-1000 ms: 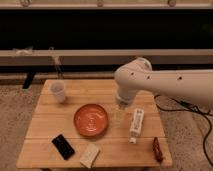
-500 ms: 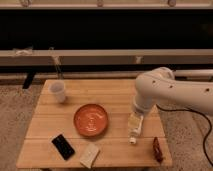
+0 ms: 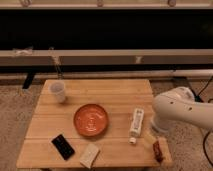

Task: Place the pepper on the white sponge

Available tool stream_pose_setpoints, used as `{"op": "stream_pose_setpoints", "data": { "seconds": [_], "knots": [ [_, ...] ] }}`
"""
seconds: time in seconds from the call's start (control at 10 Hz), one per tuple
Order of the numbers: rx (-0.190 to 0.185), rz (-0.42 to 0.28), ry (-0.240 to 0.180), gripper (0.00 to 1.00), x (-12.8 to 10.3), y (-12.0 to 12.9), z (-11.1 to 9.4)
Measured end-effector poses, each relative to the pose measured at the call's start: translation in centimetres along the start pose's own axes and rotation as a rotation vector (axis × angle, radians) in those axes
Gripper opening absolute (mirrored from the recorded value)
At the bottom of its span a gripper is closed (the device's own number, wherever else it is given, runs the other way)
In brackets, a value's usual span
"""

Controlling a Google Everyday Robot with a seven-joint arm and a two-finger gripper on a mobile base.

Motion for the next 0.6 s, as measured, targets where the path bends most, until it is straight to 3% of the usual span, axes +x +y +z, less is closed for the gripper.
{"op": "stream_pose_setpoints", "data": {
  "seconds": [0.1,0.3,0.6],
  "knots": [
    [-0.01,0.075,0.034,0.8,1.1,0.7,2.4],
    [-0.035,0.145,0.067,0.8,2.1,1.7,5.9],
    [-0.067,0.224,0.092,0.8,4.0,1.7,9.2]
  ]
}}
